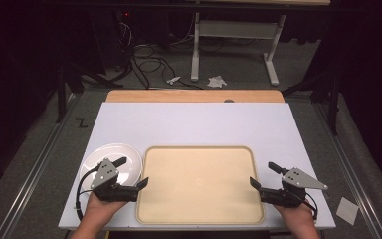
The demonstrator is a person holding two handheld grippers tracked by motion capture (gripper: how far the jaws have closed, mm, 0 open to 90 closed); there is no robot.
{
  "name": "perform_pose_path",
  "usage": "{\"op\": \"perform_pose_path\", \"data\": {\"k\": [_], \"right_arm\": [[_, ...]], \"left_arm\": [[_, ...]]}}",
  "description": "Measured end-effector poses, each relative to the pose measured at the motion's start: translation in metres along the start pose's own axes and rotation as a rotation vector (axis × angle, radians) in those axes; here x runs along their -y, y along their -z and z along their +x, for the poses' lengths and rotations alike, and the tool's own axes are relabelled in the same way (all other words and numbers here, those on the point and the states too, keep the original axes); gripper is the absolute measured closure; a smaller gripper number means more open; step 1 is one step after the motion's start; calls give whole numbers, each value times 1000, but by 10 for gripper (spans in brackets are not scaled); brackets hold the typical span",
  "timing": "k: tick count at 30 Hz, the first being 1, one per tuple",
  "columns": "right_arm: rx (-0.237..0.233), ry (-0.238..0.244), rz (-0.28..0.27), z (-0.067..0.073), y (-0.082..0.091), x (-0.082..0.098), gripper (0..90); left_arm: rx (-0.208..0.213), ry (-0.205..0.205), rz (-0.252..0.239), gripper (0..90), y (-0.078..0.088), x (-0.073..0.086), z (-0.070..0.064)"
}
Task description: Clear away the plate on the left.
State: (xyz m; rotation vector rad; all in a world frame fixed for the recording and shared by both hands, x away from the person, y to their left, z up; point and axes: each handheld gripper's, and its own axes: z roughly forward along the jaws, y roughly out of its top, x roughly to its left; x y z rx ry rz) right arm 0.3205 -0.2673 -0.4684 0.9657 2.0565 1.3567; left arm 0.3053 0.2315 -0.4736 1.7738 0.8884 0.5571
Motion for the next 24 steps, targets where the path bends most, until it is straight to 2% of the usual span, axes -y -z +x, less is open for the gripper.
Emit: {"op": "perform_pose_path", "data": {"k": [5, 7, 12, 13, 14, 17, 18, 24], "right_arm": [[-1, 1, 0, 0, 0, 0, 165], [-1, 1, 1, 0, 0, 0, 165], [-3, 3, -1, 0, 0, 0, 165], [-4, 3, -1, 0, 0, 0, 165], [-3, 3, 0, 0, 0, 0, 165], [-5, 1, -1, 0, 0, 0, 165], [-5, 2, -2, 0, 0, 0, 165], [-4, -14, 0, 0, 0, 0, 165]], "left_arm": [[-6, -13, -1, 0, 2, 0, 2], [-28, -21, 18, 0, 2, 1, 4], [-53, 4, 42, 1, 7, 5, 14], [-62, 65, -16, 4, 4, 6, 11], [-70, 67, -16, 5, 6, 6, 12], [-90, 32, 8, 5, 13, 7, 19], [-98, -12, 48, 5, 18, 7, 23], [-135, -44, 98, 6, 27, 14, 33]]}}
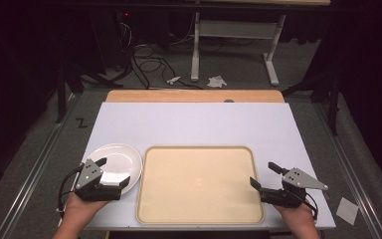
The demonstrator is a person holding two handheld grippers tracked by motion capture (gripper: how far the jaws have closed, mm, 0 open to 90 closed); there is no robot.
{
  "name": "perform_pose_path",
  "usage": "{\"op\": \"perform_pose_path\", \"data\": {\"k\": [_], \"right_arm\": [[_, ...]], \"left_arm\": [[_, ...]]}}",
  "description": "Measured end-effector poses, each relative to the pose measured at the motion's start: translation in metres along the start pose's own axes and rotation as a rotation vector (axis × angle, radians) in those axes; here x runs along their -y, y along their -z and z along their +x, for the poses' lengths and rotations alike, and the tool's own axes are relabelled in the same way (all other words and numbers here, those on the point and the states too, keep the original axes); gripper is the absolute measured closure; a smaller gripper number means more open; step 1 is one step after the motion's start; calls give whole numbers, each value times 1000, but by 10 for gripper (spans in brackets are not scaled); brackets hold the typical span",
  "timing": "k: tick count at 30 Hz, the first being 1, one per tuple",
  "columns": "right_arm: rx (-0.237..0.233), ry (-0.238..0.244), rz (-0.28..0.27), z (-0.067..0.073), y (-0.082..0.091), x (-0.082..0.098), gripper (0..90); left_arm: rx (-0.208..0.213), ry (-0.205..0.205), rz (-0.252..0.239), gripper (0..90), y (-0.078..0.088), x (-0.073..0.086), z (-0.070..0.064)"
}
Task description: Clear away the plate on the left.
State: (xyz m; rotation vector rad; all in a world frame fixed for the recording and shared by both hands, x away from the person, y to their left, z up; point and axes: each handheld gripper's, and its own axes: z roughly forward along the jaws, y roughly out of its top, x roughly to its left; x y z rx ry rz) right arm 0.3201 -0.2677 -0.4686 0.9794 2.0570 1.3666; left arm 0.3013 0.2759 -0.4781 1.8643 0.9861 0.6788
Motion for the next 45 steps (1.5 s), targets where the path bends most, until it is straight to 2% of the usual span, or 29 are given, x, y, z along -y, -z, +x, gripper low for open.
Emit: {"op": "perform_pose_path", "data": {"k": [1, 2, 4, 5, 6, 7, 8, 12, 17, 22, 23, 24, 26, 27, 29, 31, 38, 45], "right_arm": [[1, -1, 0, 0, 0, 0, 165], [0, 1, -1, 0, 0, 0, 165], [2, 2, 0, 0, 0, 0, 165], [1, 1, 2, 0, -1, 0, 165], [1, 2, 2, 0, -1, 0, 165], [1, 2, 2, 0, -1, 0, 165], [1, 3, 2, 0, -1, 0, 165], [1, 1, 0, 0, 0, 0, 165], [-2, 1, -3, 0, 0, 0, 165], [-2, 2, -3, 0, 0, 0, 165], [-3, 0, -1, 0, 0, 0, 165], [-3, 0, -1, 0, 0, 0, 165], [0, 0, 0, 0, 0, 0, 165], [-3, 0, -1, 0, 0, 0, 165], [-2, 1, -1, 0, 0, 0, 165], [-3, 9, -3, -1, 0, 0, 165], [2, 2, 1, 0, 0, 0, 165], [-1, 11, -6, -1, 0, 0, 165]], "left_arm": [[-17, -27, 38, 13, 2, 1, 1], [-17, -27, 38, 14, 2, 1, 1], [-38, -61, 52, 15, 4, 3, 1], [-43, -74, 65, 19, 5, 4, 1], [-52, -103, 94, 23, 4, 5, 0], [-52, -103, 94, 26, 4, 5, 0], [-55, -122, 111, 26, 4, 6, -1], [-76, -233, 187, 33, 1, 9, -7], [-88, -333, 244, 36, -2, 11, -15], [-57, -423, 261, 80, -5, 13, -21], [-57, -444, 267, 129, -5, 14, -23], [-49, -422, 244, 129, -7, 18, -27], [-38, -444, 241, 154, -10, 21, -30], [-30, -520, 314, 158, -7, 19, -29], [-6, -549, 344, 171, -9, 22, -31], [2, -581, 365, 231, -9, 24, -32], [14, -602, 401, 297, -10, 27, -29], [34, -600, 408, 366, -8, 29, -27]]}}
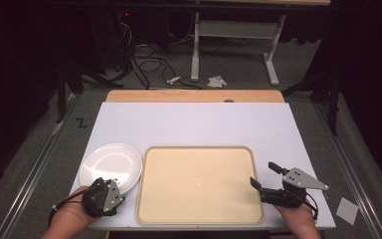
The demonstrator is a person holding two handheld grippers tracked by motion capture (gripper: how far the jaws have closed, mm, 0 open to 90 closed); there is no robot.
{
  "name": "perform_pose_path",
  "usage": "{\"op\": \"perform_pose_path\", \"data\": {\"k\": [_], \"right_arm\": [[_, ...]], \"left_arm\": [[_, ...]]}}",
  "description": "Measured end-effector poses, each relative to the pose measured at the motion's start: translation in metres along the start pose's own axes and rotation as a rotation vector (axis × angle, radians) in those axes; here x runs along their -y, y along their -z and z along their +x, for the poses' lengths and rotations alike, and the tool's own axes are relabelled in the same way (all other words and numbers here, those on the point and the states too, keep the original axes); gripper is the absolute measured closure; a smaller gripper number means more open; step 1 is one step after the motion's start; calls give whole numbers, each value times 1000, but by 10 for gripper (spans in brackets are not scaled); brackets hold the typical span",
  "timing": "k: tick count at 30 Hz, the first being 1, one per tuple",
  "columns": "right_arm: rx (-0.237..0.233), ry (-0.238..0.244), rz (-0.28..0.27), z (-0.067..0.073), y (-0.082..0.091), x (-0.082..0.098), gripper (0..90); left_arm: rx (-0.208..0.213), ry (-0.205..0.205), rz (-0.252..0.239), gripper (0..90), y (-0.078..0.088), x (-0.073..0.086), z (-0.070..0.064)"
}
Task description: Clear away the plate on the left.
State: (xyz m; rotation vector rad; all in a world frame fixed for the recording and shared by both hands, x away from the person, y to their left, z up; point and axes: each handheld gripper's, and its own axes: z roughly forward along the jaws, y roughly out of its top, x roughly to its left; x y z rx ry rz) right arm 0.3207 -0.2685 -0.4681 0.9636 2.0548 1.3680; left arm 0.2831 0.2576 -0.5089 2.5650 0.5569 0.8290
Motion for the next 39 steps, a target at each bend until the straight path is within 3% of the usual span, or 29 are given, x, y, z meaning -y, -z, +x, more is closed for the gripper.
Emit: {"op": "perform_pose_path", "data": {"k": [9, 16, 20, 30, 39], "right_arm": [[0, 2, 7, 1, -1, 0, 165], [-2, 7, 5, 1, -1, 0, 165], [-2, 5, 5, 1, -1, 0, 165], [-8, 3, 8, 2, -1, -1, 165], [-12, 4, 9, 2, -1, -1, 165]], "left_arm": [[-18, -31, 21, 421, 0, -1, -1], [-69, -117, 75, 467, -2, -6, -4], [-60, -123, 88, 513, -2, -7, -5], [-24, -88, 113, 629, -5, -12, -4], [-40, -87, 129, 658, -6, -15, -7]]}}
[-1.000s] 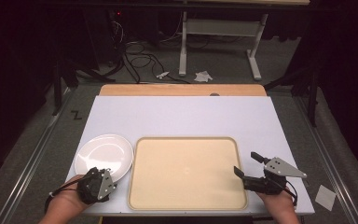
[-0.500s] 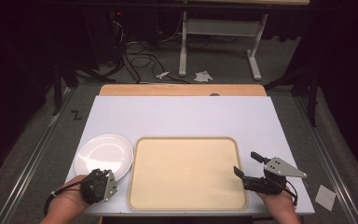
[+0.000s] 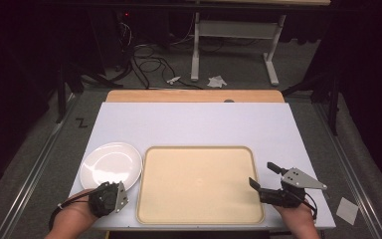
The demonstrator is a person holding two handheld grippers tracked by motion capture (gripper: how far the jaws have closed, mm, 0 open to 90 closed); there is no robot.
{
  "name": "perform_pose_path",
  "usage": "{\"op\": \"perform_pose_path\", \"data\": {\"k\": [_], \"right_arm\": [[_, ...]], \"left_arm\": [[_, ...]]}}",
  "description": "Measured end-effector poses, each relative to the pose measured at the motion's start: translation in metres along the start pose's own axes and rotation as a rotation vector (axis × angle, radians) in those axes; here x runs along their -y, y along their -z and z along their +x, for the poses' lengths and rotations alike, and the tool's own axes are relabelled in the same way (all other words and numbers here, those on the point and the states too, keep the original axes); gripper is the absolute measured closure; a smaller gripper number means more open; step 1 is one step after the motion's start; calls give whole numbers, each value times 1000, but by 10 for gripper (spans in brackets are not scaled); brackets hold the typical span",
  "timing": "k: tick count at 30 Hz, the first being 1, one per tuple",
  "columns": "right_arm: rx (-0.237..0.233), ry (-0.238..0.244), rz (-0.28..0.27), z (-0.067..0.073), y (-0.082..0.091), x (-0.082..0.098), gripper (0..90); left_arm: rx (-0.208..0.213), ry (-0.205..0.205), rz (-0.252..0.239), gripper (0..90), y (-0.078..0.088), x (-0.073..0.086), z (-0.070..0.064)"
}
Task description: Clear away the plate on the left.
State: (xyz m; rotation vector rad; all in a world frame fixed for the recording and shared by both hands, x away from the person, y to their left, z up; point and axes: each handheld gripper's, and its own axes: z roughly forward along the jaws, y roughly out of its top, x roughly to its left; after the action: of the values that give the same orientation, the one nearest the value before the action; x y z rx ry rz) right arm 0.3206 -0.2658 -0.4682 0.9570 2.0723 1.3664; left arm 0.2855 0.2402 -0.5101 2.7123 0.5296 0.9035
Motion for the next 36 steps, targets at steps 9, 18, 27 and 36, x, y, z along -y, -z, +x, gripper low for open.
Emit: {"op": "perform_pose_path", "data": {"k": [9, 18, 27, 36], "right_arm": [[1, 5, -1, 0, 0, 0, 165], [3, 2, 2, 0, 0, 0, 165], [3, 1, 2, 0, 0, 0, 165], [3, -3, 4, 0, -1, 0, 165]], "left_arm": [[14, 6, 11, 752, 0, -2, -2], [5, -18, 11, 762, 1, -2, -2], [-40, -10, 2, 796, 6, -3, 1], [-150, -41, -15, 848, 16, -9, 2]]}}
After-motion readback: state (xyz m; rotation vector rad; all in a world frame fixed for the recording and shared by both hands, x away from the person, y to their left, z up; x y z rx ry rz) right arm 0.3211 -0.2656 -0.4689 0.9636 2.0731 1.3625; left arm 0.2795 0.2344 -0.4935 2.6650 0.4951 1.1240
